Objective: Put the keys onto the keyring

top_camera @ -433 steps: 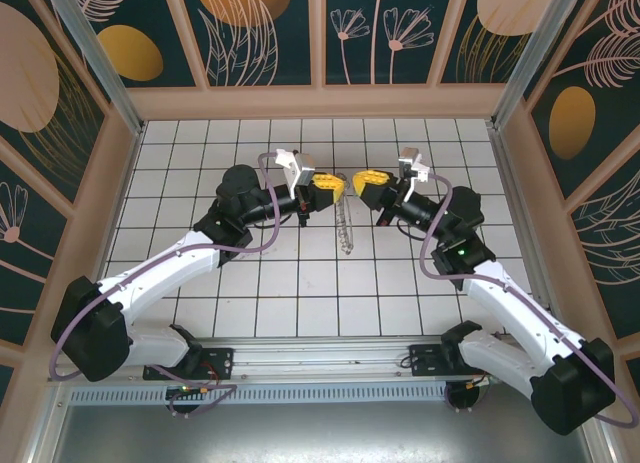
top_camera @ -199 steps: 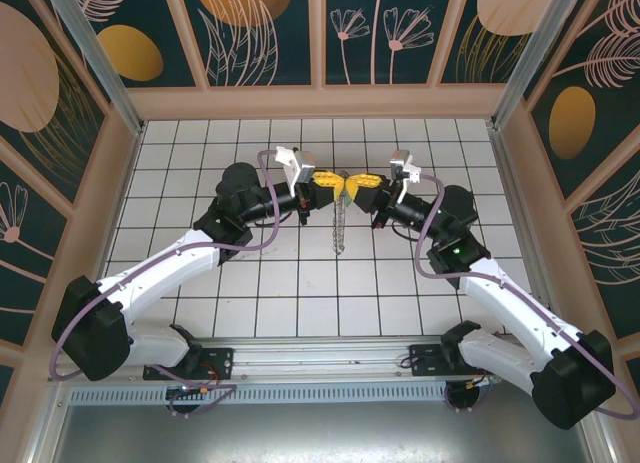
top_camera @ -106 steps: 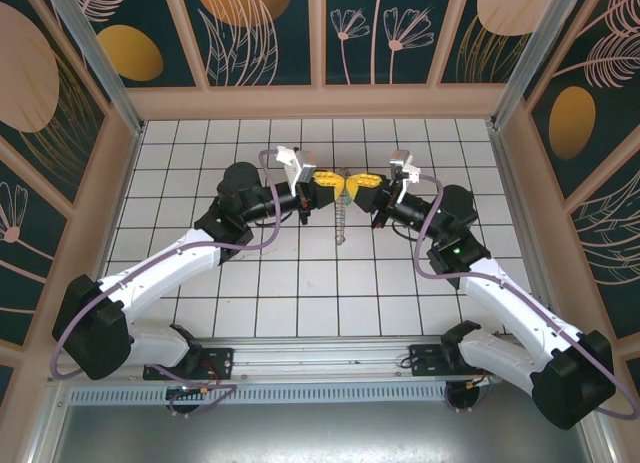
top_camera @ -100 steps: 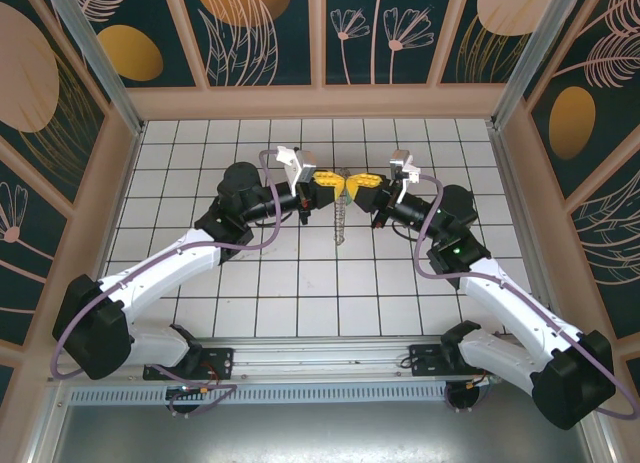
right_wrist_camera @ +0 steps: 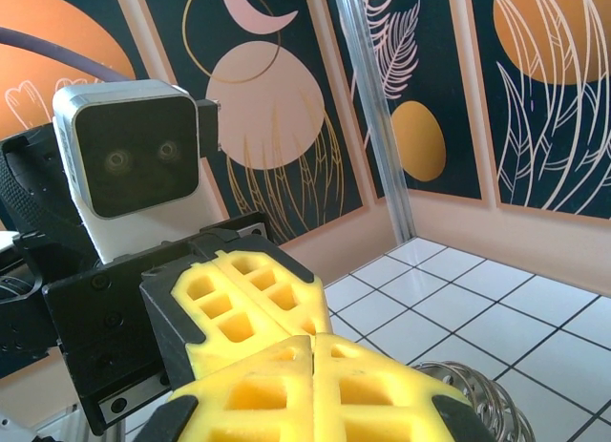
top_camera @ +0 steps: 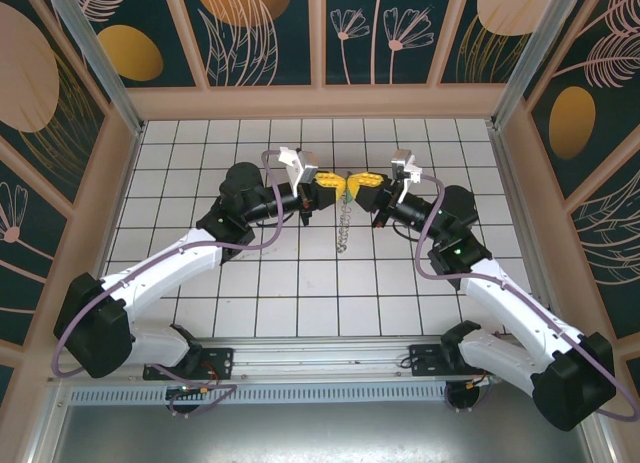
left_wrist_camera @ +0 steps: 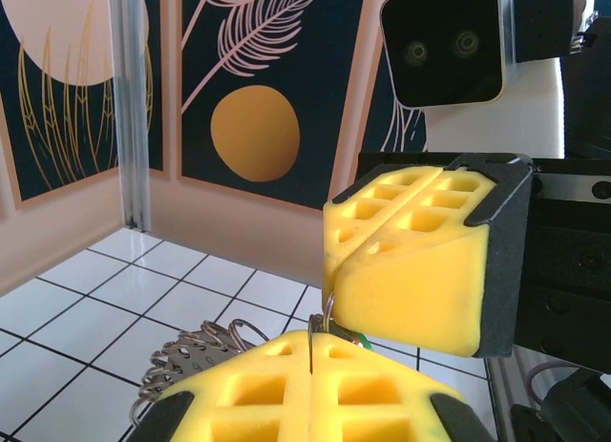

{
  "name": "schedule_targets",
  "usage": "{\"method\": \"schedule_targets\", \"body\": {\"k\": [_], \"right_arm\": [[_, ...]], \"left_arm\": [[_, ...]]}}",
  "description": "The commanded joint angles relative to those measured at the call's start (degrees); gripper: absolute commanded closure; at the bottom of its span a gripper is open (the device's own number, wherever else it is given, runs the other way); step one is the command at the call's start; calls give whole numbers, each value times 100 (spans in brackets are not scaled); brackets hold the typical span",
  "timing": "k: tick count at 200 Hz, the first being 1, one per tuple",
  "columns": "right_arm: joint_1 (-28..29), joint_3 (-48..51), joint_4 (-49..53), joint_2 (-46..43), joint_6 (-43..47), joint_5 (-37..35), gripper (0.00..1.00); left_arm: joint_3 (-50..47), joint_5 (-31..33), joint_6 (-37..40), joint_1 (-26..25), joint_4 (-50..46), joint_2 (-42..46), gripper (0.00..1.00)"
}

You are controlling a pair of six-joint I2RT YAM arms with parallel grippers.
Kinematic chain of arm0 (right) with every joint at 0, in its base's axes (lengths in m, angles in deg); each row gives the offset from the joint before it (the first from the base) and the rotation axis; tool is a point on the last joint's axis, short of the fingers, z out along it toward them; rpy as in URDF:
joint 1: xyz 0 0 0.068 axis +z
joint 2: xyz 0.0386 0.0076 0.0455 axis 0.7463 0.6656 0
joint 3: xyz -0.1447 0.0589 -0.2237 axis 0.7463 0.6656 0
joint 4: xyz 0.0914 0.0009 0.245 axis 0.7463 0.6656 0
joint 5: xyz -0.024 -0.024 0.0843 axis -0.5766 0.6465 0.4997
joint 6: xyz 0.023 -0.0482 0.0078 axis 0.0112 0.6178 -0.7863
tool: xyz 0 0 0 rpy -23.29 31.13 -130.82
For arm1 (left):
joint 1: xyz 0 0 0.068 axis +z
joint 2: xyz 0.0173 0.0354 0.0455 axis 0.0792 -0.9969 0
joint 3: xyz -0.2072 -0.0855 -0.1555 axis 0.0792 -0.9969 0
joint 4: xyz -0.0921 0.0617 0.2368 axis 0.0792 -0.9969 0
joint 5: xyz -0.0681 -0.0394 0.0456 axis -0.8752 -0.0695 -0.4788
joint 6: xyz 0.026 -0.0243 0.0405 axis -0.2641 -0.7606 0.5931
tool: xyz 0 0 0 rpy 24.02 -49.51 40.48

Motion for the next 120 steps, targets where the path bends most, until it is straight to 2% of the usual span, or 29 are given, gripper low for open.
{"method": "schedule_targets", "body": {"k": [1,120], "right_arm": [[-7,-172,-131,5,116,-70,100],[-349,78,-334,191,-45,-16,100]], "left_arm": [[207,-248,99,-75,162,-8,100],[172,-330,24,-84,289,200,100]]}}
